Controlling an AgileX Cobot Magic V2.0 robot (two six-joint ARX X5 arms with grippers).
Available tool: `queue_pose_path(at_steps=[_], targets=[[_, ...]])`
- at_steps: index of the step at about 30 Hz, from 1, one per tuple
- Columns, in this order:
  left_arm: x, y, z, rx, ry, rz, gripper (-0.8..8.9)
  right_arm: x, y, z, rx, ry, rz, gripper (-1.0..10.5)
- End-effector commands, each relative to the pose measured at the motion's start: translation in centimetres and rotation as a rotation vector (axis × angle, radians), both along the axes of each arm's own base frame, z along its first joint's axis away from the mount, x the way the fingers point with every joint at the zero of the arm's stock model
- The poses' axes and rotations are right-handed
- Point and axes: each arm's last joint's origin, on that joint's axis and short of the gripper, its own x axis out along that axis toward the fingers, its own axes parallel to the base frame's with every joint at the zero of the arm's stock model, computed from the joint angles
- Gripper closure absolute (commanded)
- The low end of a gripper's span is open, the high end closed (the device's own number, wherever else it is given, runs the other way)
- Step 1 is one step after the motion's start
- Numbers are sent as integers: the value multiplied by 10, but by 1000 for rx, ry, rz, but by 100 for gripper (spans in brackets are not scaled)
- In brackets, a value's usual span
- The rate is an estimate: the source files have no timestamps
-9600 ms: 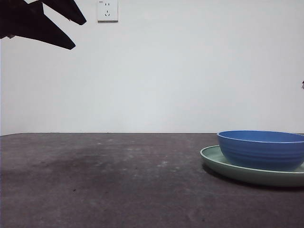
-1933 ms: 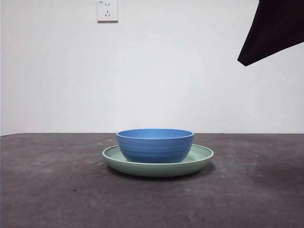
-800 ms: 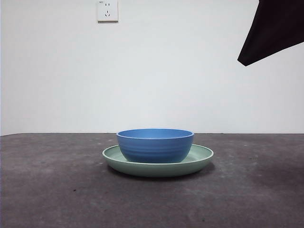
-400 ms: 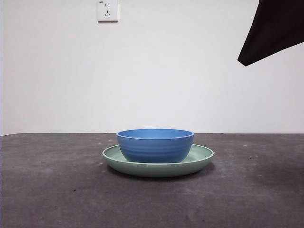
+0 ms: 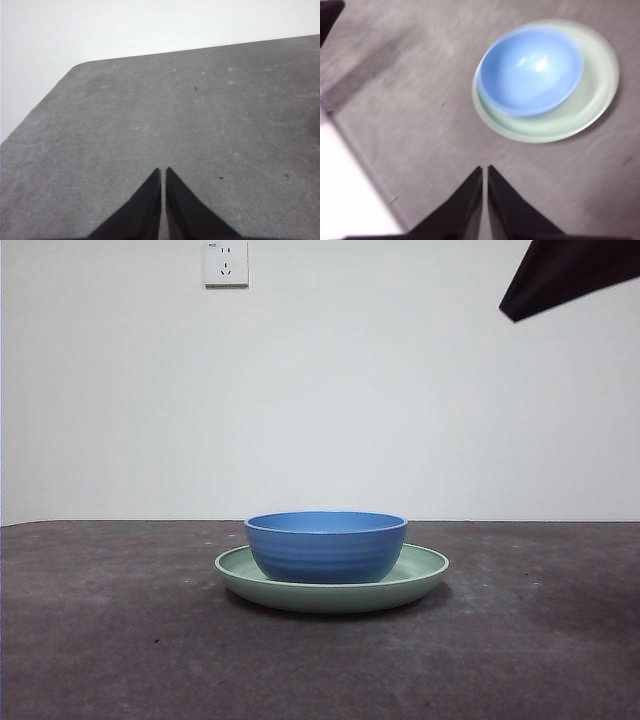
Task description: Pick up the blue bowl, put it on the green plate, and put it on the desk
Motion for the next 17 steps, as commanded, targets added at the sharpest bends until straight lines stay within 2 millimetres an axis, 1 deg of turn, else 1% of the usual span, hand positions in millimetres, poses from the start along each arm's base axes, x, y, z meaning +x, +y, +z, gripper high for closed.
queue_pose_path(at_steps=[1,4,6,9,12,17], targets=[[1,0,-8,-5,26,2,798,1,-9,11,-23,-149,-93,935],[1,0,-8,-5,27,2,798,2,-25,15,14,-273,-230,935],[1,0,-8,-5,27,2,798,0,-38,10,63,-332,-318,935],[1,0,-8,-5,27,2,798,-4,-58,-8,113,-409,-460,935],[1,0,-8,-5,27,2,798,-13,-75,-30,122,-472,-571,935],[1,0,-8,-5,27,2,798,-24,-92,-62,116,-551,-709,935]])
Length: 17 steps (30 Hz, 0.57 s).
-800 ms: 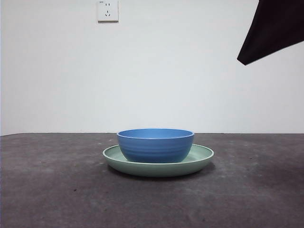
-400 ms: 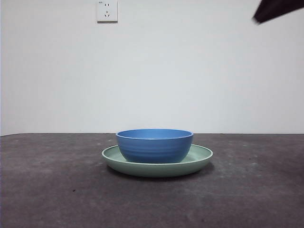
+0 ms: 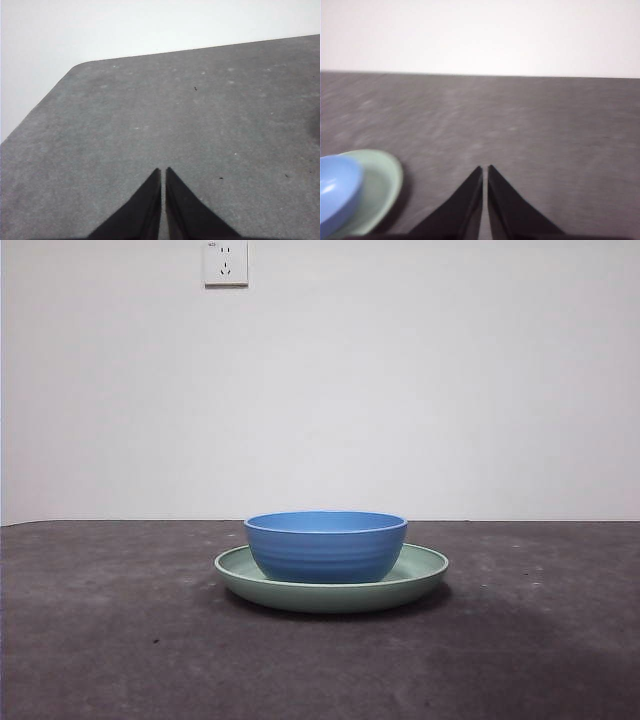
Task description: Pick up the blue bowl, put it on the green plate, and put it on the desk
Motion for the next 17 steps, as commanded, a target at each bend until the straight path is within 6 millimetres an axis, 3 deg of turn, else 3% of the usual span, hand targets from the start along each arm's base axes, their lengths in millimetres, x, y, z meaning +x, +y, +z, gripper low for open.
queue_pose_path(at_steps=[1,17], targets=[[1,0,-8,-5,27,2,798,-5,-7,-13,16,-56,-66,935],[1,0,-8,-5,27,2,798,-10,-14,-82,14,-60,-143,935]])
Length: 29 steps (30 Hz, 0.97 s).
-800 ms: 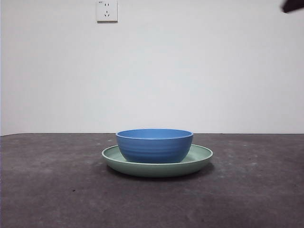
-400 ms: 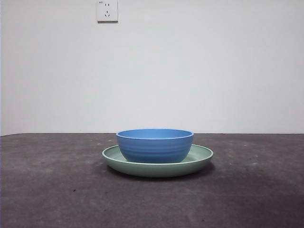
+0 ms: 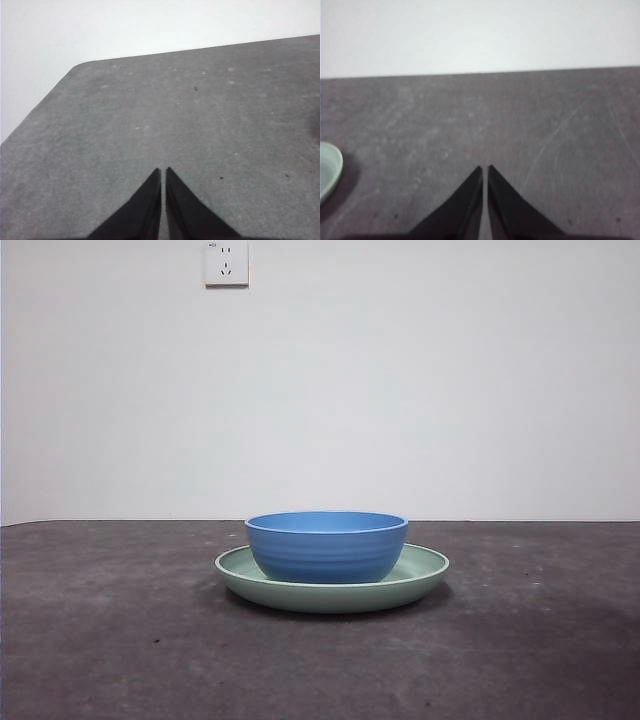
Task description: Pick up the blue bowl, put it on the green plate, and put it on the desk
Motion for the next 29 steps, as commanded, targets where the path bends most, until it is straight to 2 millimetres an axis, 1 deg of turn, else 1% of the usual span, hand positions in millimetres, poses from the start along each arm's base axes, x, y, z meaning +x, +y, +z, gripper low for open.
queue_pose_path(at_steps=[1,9,29], targets=[[1,0,-8,-5,27,2,798,0,0,-6,11,10,-8,935],[1,0,-8,-5,27,2,798,-5,0,-14,15,81,-7,935],[1,0,-8,-5,27,2,798,-5,0,-12,32,62,-1,935]])
